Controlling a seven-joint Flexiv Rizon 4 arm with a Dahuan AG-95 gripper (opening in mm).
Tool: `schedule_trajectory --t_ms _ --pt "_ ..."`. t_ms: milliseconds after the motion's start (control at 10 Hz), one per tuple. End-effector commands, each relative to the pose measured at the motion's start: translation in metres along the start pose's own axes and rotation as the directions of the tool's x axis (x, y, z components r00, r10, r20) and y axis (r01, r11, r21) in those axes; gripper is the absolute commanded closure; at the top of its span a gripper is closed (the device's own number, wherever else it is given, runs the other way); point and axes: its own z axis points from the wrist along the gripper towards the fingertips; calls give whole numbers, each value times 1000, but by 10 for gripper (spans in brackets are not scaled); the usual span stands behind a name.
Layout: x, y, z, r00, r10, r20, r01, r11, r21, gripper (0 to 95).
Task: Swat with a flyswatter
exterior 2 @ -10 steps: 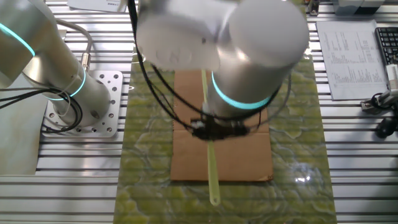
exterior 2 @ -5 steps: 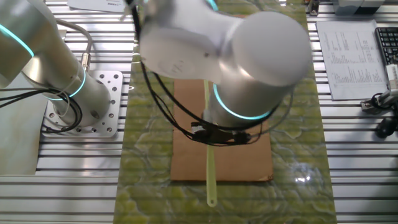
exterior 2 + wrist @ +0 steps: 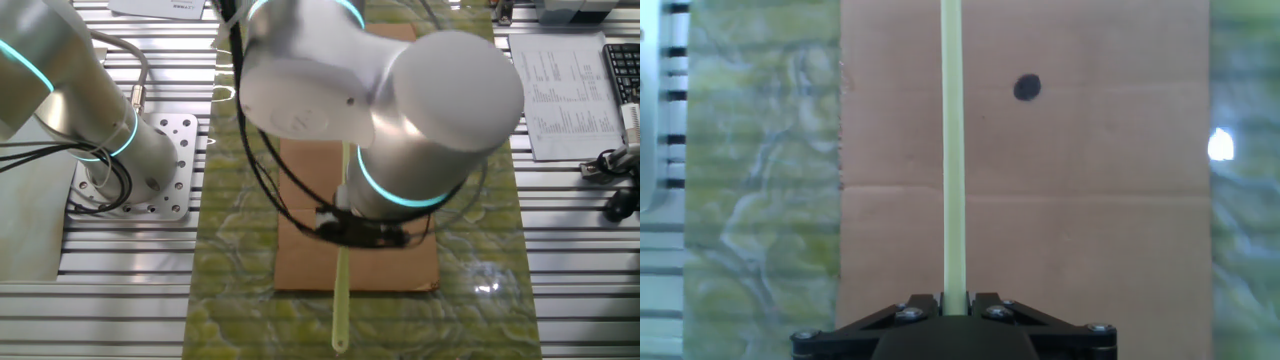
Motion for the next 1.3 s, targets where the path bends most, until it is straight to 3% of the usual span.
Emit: schedule_trajectory --t_ms 100,200,600,700,1000,1200,1300 --pt "17 -12 7 997 -68 -40 69 997 24 950" --pt "25 -15 11 995 -71 -63 74 997 35 950" --pt "54 -15 22 994 -72 -85 77 995 57 950" --pt "58 -13 22 989 -71 -127 80 994 68 950" --pt "61 -13 23 980 28 -199 -6 994 106 950" --pt "65 -11 23 967 92 -236 -64 990 127 950" --pt "68 -9 22 966 115 -232 -84 987 137 950"
